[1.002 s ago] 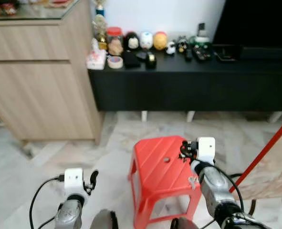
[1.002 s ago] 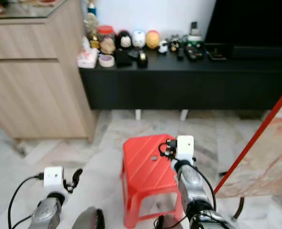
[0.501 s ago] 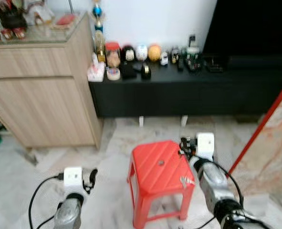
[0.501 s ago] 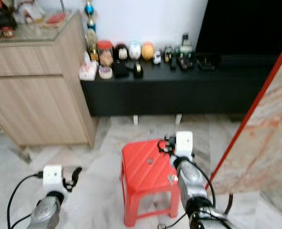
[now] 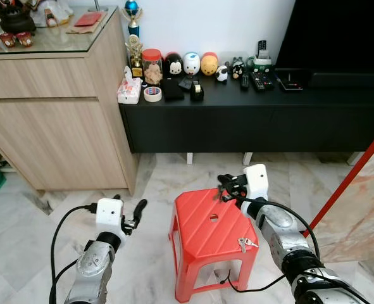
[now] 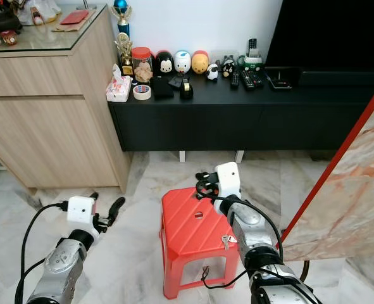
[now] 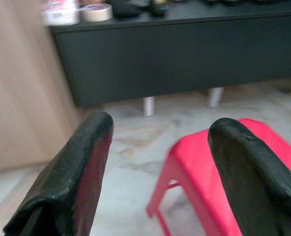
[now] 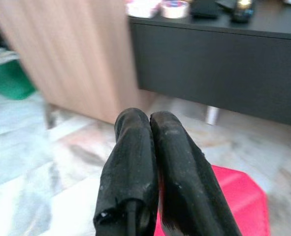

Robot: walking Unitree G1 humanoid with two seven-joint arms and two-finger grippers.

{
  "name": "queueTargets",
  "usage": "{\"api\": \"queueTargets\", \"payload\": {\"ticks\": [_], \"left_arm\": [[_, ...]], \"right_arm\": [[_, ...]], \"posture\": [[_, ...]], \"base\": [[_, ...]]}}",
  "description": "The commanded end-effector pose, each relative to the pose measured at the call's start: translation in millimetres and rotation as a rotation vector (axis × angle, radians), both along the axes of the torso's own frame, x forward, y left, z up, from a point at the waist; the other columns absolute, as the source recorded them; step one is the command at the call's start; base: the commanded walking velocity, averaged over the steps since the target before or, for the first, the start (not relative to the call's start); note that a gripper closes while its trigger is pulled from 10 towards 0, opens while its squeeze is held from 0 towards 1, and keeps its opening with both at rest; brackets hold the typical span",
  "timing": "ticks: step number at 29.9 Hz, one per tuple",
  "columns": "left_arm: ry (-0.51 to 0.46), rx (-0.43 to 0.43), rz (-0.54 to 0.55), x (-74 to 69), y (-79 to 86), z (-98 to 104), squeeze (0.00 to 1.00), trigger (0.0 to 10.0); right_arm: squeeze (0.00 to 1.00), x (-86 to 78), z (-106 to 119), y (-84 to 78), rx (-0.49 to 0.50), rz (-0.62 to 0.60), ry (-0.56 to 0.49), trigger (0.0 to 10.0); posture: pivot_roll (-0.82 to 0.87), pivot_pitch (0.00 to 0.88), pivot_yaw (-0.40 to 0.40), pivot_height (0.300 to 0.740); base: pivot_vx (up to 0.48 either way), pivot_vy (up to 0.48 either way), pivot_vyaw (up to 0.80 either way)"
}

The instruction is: Hang keys on a hook

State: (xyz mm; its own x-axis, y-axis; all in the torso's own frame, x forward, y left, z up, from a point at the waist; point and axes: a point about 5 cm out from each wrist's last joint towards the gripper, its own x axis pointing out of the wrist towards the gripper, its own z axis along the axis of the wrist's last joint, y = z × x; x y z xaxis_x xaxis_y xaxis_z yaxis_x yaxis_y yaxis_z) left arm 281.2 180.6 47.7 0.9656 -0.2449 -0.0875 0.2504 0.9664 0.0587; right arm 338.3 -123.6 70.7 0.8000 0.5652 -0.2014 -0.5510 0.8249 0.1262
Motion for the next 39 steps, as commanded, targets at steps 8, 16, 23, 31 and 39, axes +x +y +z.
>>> {"api": "queueTargets", "payload": {"ticks": [8, 16, 23, 31, 39], "left_arm": [[0.087, 0.006, -0.392, -12.8, -25.8, 9.8, 0.0, 10.0], [0.094, 0.025, -0.457, -14.0, -31.8, 14.6, 0.0, 10.0], [0.1, 0.031, -0.484, -13.2, -33.5, 18.8, 0.0, 10.0], [0.116, 0.024, -0.511, -13.6, -35.8, 20.8, 0.0, 10.0], [0.16, 0.032, -0.56, -19.2, -35.7, 18.3, 0.0, 10.0]], "right_arm": [[0.0, -10.5, 25.0, 7.7, 0.056, 0.402, -0.033, 10.0], [0.0, -25.3, 39.9, 23.3, 0.128, 0.648, -0.04, 10.0], [0.0, -27.7, 45.4, 24.7, 0.154, 0.713, -0.036, 10.0], [0.0, -28.0, 46.2, 25.9, 0.137, 0.727, -0.025, 10.0], [0.0, -23.4, 41.7, 22.7, 0.071, 0.69, -0.029, 10.0]], "posture": [[0.06, 0.0, -0.042, 0.74], [0.05, 0.0, -0.044, 0.74], [0.06, 0.0, -0.053, 0.74], [0.06, 0.0, -0.054, 0.74], [0.06, 0.0, -0.053, 0.74]], "base": [[0.0, 0.0, 0.0], [0.0, 0.0, 0.0], [0.0, 0.0, 0.0], [0.0, 0.0, 0.0], [0.0, 0.0, 0.0]]}}
